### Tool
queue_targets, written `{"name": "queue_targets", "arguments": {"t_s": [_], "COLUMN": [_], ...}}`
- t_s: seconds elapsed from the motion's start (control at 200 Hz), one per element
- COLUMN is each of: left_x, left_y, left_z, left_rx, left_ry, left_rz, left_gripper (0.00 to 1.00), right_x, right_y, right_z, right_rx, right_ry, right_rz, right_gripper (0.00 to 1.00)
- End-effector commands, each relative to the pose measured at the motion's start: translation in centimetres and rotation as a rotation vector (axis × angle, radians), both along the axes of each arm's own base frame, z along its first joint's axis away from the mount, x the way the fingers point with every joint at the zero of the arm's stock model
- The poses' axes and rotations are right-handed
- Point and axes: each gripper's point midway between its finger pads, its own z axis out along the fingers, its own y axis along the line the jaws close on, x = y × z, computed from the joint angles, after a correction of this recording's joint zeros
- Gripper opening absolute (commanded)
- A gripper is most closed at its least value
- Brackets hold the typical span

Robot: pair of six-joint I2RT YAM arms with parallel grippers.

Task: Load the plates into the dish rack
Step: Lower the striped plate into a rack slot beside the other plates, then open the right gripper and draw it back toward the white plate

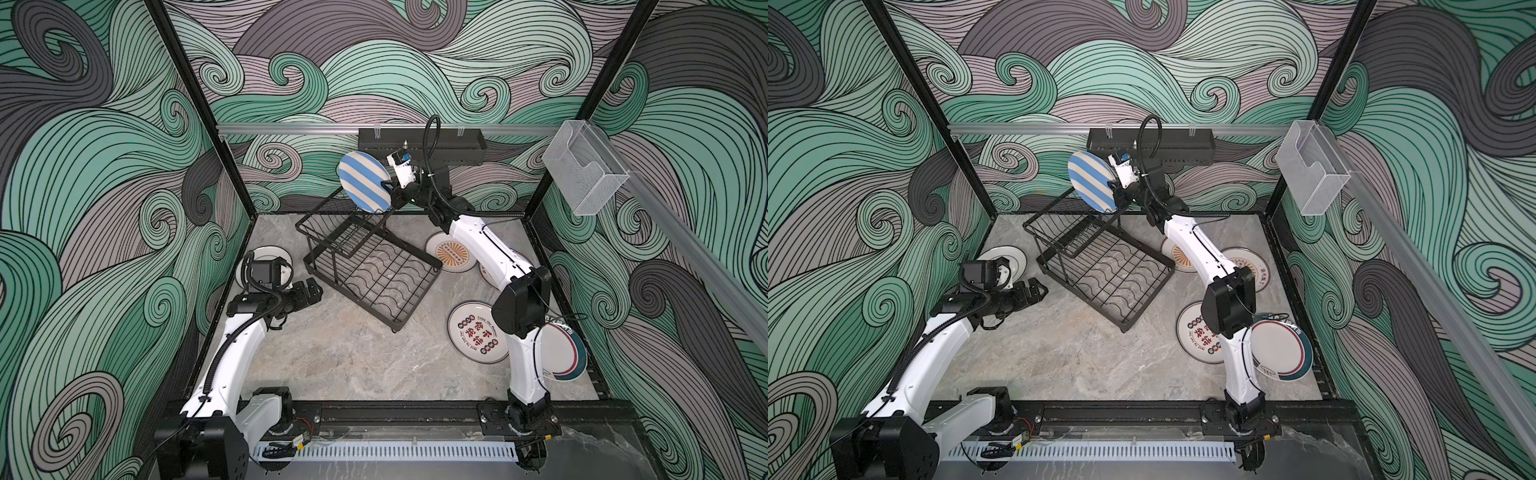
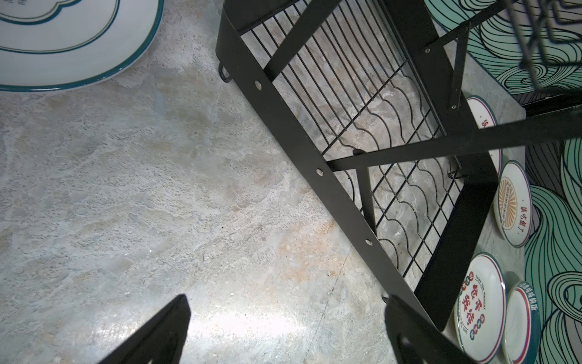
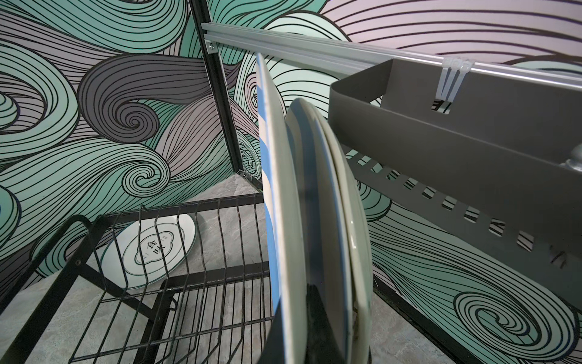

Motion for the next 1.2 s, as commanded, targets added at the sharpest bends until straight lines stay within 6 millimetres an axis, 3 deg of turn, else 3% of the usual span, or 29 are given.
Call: {"name": "queue_targets", "arguments": {"t_s": [0.0,0.365,0.6,0.866,0.966,1.106,1.196], "left_x": [-0.1,-0.2,-0.1,0.3,0.6,1.2,1.9], "left_y": [0.5,0.6,0.8,1.8,2.7,3.6,4.3], "left_z": [0.6,0.7,0.6,0.8,1.3,2.0,2.6], "left_rx": [0.021,0.028,0.033,0.07,0.103,0.147,0.172], "left_ry": [-0.002,0.0,0.003,0.017,0.0,-0.008,-0.016], "left_rz": [0.007,0.012,0.022,0.063,0.093,0.121,0.143], "left_gripper": [0.99,0.99,0.98,0.99,0.98,0.99,0.99], "right_x": [0.7,1.7,1.4,-0.8,-1.7,-4.1,-6.4], "right_y": [0.3,0.8,0.9,0.2,-1.1,-2.8,-4.1], "right_z": [0.8,-0.1,0.2,2.8,3.9,5.0,4.2], "right_rx": [0.014,0.024,0.021,0.004,-0.006,-0.011,-0.046], "right_ry": [-0.035,-0.016,-0.015,-0.03,-0.025,0.005,0.074], "right_rz": [-0.004,-0.029,-0.029,-0.023,-0.058,-0.059,-0.05], "right_gripper": [0.0,0.0,0.43,0.59,0.71,0.79,0.84]}}
